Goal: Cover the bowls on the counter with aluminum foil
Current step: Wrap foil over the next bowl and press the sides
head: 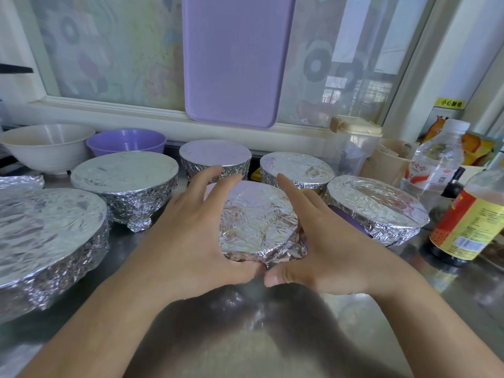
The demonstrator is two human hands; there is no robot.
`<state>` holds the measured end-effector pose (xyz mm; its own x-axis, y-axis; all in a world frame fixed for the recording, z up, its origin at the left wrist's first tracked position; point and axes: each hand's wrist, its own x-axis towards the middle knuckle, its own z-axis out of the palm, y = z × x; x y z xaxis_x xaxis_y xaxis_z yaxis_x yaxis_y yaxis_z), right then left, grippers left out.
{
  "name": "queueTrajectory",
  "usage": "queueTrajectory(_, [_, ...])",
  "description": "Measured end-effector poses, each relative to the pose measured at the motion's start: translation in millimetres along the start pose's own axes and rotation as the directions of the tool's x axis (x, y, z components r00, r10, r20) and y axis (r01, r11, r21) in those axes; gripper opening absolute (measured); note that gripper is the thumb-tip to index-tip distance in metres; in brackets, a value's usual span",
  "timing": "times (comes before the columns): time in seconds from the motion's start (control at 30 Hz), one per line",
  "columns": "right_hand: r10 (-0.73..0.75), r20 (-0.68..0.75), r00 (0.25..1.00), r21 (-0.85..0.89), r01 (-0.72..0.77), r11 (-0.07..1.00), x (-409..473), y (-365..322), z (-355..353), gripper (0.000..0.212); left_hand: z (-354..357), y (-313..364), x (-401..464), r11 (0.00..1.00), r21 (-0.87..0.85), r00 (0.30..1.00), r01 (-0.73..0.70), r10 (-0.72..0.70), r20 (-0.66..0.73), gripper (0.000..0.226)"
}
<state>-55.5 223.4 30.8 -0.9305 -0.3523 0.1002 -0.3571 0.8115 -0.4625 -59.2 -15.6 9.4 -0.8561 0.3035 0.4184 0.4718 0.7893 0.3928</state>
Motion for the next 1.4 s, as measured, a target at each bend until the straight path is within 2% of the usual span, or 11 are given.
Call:
queueTrajectory(0.23, [-0.003,-0.025,1.000,-0.015,0.003,1.000,3.0,1.2,3.0,0.145,-4.8,-1.5,0.2,0.996,-0.087,0.999,0.016,-0.013,0.033,0.132])
queueTrajectory(0.3, [0.024,-0.037,0.999,0.079,-0.021,0.997,0.3,3.7,-5.3,0.130,-8.1,-5.4,1.3,0.988,-0.151,0.998,0.020,-0.012,0.054,0.136])
queueTrajectory(0.4, [0.063,-0.247,0.967,0.197,-0.013,0.980,5.3,7.8,-7.2,0.087,-13.2,-10.3,2.6,0.968,-0.248,0.995,0.029,-0.005,0.101,0.143])
queueTrajectory(0.5, [0.068,-0.385,0.920,0.194,0.009,0.981,12.3,10.5,1.5,0.064,-12.9,-11.4,4.1,0.953,-0.301,0.994,0.023,0.011,0.112,0.143])
queueTrajectory(0.6, [0.090,-0.304,0.948,0.299,0.005,0.954,13.6,7.3,6.6,0.054,-9.6,-12.3,4.6,0.957,-0.290,0.995,-0.002,0.029,0.091,0.132])
queueTrajectory(0.73, [0.067,-0.234,0.970,0.380,0.028,0.924,15.0,7.3,10.9,0.017,-9.2,-14.7,4.7,0.951,-0.310,0.996,-0.002,0.029,0.083,0.124])
queueTrajectory(0.83, [0.064,-0.305,0.950,0.343,0.047,0.938,16.5,12.6,8.8,0.018,-11.7,-14.6,4.5,0.944,-0.328,0.995,0.018,0.015,0.098,0.122])
queueTrajectory(0.9, [0.034,-0.324,0.945,0.280,0.061,0.958,16.3,16.5,6.7,0.031,-12.8,-13.6,4.5,0.941,-0.338,0.993,0.033,0.006,0.115,0.124])
queueTrajectory(1.13, [0.041,-0.299,0.953,0.239,0.033,0.971,16.4,19.4,4.9,0.046,-10.2,-14.6,8.0,0.928,-0.363,0.996,0.082,-0.063,0.062,0.132])
queueTrajectory(1.3, [0.049,-0.251,0.967,0.116,-0.020,0.993,14.8,19.1,1.0,0.073,-12.3,-16.6,7.1,0.906,-0.400,0.990,0.140,-0.125,0.063,0.125])
queueTrajectory(1.4, [0.039,-0.238,0.970,0.099,-0.015,0.995,13.9,17.0,-0.1,0.073,-12.2,-17.7,6.6,0.890,-0.418,0.983,0.183,-0.161,0.089,0.127])
